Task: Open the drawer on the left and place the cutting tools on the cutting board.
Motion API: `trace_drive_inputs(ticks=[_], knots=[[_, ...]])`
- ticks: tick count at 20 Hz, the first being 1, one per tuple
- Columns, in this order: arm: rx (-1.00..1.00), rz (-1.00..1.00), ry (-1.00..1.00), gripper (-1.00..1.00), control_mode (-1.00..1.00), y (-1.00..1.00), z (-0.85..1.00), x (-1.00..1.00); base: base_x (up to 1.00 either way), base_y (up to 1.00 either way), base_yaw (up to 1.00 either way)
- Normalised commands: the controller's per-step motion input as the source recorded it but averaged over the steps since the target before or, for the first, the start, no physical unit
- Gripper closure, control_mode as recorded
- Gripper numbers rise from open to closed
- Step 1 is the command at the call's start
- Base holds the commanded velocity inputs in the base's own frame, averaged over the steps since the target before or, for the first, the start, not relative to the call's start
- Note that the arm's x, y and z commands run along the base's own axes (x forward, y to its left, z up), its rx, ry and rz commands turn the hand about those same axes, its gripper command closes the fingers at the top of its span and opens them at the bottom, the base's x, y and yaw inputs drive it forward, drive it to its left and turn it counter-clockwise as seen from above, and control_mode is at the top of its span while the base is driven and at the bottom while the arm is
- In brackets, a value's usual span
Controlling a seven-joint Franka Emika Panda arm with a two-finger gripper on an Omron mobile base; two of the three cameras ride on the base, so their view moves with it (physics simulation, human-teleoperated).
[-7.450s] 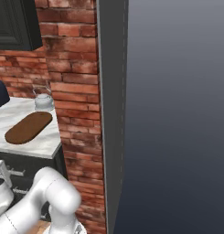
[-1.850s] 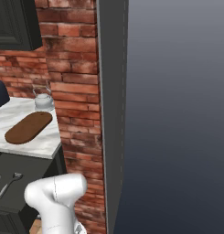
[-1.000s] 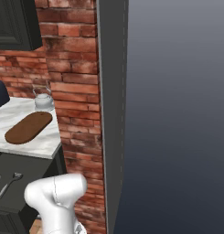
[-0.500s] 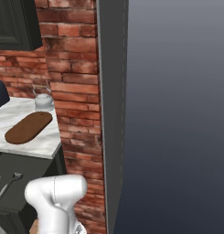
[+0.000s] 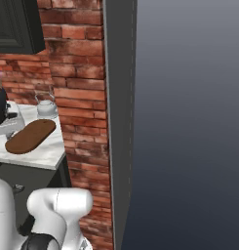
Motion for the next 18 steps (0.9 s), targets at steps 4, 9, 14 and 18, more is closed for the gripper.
trace_drive_inputs(ticks=[4, 9, 14, 18], knots=[[0.0, -0.05, 0.49, -1.0, -1.0, 0.0, -0.84, 0.31, 0.0, 0.0, 0.0], [0.0, -0.12, 0.26, -1.0, -1.0, 0.06, -0.87, 0.09, 0.0, 0.0, 0.0], [0.0, -0.22, 0.04, -1.0, -1.0, 0.31, -0.7, 0.0, 0.0, 0.0, 0.0], [-0.03, -0.22, 0.0, -1.0, -1.0, 0.23, -0.46, 0.0, 0.0, 0.0, 0.0]])
